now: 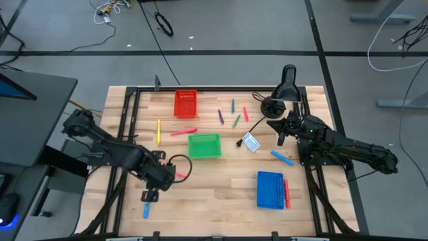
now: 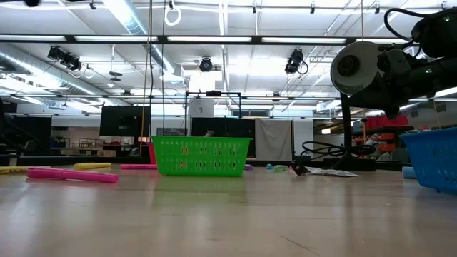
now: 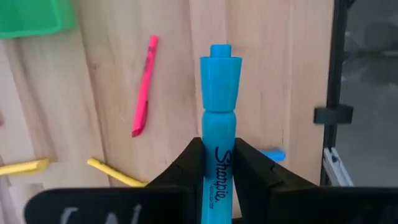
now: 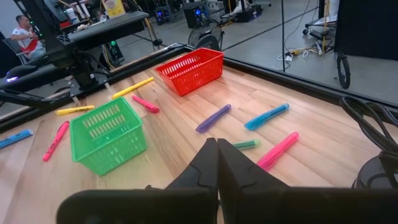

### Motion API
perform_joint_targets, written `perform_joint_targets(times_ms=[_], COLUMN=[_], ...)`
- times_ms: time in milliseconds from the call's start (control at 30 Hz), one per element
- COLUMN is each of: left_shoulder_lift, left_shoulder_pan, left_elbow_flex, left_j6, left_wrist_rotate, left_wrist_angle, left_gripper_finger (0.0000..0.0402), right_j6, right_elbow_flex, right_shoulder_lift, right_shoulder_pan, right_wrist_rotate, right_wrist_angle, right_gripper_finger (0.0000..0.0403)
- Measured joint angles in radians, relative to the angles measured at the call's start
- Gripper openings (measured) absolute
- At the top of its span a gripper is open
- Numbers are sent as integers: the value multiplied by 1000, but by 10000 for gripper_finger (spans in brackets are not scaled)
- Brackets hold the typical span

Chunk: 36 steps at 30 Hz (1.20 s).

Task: Pick & Place Markers
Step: Put the bottom left blue highlighter pen into the green bin

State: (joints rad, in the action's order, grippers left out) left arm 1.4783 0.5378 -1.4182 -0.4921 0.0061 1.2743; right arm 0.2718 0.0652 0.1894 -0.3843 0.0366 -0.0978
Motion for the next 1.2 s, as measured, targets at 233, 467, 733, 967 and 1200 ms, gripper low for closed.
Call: perform_joint_targets(times_ms=[233, 467, 733, 967, 1200], left_shoulder_lift=[80, 191, 331, 416, 454], left_shoulder_pan=[-103, -257, -421, -530, -606], left_elbow_flex=[-129, -270, -459, -565, -626], left_j6=[63, 159, 263, 332, 404], left_wrist_rotate=[-9, -17, -13, -13, -19], left_wrist_angle=[17, 62, 118, 148, 166], left_gripper_finger=[64, 64, 64, 64, 64], right_j6=[0, 0, 0, 0, 0], right_elbow_flex=[0, 0, 0, 0, 0], right_shoulder_lift=[0, 0, 0, 0, 0], right_shoulder_pan=[0, 0, 0, 0, 0], right_wrist_rotate=[0, 0, 0, 0, 0], right_wrist_angle=[0, 0, 0, 0, 0], right_gripper_finger=[0, 0, 0, 0, 0])
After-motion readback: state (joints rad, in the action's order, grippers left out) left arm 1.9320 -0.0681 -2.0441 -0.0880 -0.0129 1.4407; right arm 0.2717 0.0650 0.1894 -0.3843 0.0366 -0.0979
